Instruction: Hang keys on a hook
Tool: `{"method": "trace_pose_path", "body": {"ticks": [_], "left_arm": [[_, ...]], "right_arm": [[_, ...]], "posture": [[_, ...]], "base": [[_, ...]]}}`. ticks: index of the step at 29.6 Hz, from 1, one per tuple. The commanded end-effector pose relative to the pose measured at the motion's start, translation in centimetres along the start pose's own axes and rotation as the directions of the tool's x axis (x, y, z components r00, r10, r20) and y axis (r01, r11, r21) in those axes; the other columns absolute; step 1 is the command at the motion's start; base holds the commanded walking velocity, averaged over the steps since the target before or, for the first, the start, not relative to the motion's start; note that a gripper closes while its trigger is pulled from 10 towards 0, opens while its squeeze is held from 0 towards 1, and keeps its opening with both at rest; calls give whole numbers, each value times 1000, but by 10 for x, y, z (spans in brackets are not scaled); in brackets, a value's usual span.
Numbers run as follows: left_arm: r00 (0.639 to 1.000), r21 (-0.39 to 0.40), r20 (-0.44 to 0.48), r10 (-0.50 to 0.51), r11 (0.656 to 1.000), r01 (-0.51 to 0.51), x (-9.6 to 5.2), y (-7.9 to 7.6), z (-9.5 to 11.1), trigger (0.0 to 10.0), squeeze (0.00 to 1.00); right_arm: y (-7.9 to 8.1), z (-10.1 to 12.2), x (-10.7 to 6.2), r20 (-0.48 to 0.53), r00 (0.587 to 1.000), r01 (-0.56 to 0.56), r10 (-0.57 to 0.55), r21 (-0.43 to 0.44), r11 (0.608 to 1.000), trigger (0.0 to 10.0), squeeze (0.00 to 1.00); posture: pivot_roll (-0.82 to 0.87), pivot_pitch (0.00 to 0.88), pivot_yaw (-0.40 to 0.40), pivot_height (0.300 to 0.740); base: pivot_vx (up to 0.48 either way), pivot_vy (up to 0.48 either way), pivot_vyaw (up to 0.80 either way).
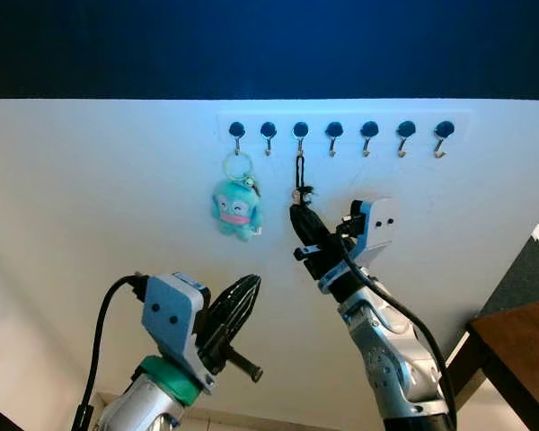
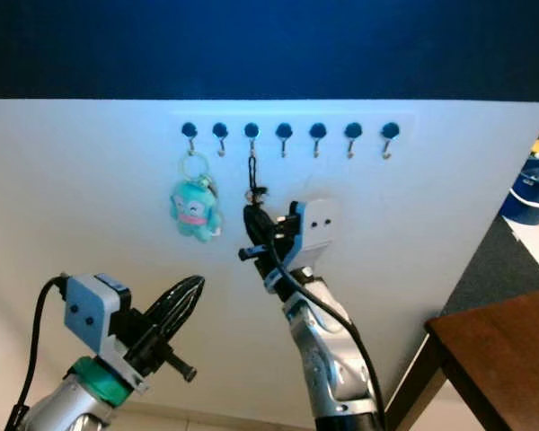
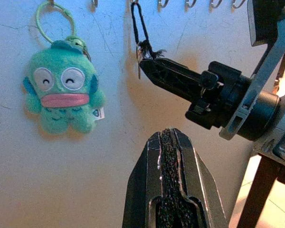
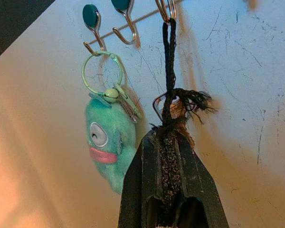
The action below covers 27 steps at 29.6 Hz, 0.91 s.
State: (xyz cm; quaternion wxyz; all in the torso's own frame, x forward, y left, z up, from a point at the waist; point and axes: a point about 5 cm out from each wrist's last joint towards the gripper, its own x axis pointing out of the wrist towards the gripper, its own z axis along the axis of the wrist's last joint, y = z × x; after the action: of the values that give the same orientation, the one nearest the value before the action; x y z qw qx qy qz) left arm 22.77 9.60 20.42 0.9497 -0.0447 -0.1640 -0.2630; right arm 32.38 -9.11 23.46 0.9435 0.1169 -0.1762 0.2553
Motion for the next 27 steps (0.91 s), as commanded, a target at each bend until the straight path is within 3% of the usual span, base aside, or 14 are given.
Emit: {"method": "trace_pose_path", "body": {"ticks": [1,2,3,5,6,12,13,18,20,21,24,25,27], "left_arm": [[1000,15,-14,8,1000,-8,-3,4,-3,10000,0],[1000,15,-14,8,1000,-8,-3,4,-3,10000,0],[1000,16,-14,8,1000,-8,-4,5,-2,10000,0],[1000,16,-14,8,1000,-8,-4,5,-2,10000,0],[1000,14,-14,11,1000,-10,-4,5,-2,10000,0],[1000,5,-18,15,1000,-15,-6,6,-4,10000,0],[1000,6,-29,10,1000,-10,-8,4,-6,10000,0],[997,32,-61,48,998,-47,-10,8,-13,10000,0],[977,61,-122,173,984,-166,-16,22,-29,10000,0],[977,61,-122,173,984,-166,-16,22,-29,10000,0],[907,133,-249,338,940,-314,-37,40,-63,10000,0],[907,133,-249,338,940,-314,-37,40,-63,10000,0],[866,202,-335,371,926,-319,-50,42,-81,10000,0]], "right_arm": [[0,-5,0,-24,1000,3,-2,20,1000,10000,1000],[0,-5,0,-24,1000,3,-2,20,1000,10000,1000],[2,-5,-1,-23,1000,-12,13,15,1000,10000,875],[3,-5,-2,-23,999,-24,24,9,1000,10000,875],[4,-6,-4,-30,999,-40,40,7,999,10000,0],[4,-13,-14,-62,996,-62,62,-5,998,10000,0],[0,-24,-30,-108,993,-57,54,-24,998,10000,0],[-8,-37,-48,-148,989,-15,10,-33,999,10000,0],[-14,-51,-56,-194,980,29,-38,-50,998,10000,0],[-14,-51,-56,-194,980,29,-38,-50,998,10000,0],[-21,-69,-71,-256,961,87,-105,-78,993,10000,0],[-21,-69,-71,-256,961,87,-105,-78,993,10000,0],[-26,-77,-83,-283,949,119,-141,-95,988,10000,0]], "posture": [[-124,34,135,740],[-124,34,135,740],[-124,34,135,740],[-124,34,135,740],[-121,32,135,740],[-121,32,135,740],[-121,32,135,740],[-127,34,138,740],[-128,31,138,740],[-128,31,138,740],[-137,31,121,740],[-137,31,121,740],[-128,23,114,740]], "base": [[0,0,0],[0,0,0],[0,0,0],[0,0,0],[0,0,0],[0,0,0],[0,0,0],[0,0,0],[0,0,0],[0,0,0],[0,0,0],[0,0,0],[0,0,0]]}}
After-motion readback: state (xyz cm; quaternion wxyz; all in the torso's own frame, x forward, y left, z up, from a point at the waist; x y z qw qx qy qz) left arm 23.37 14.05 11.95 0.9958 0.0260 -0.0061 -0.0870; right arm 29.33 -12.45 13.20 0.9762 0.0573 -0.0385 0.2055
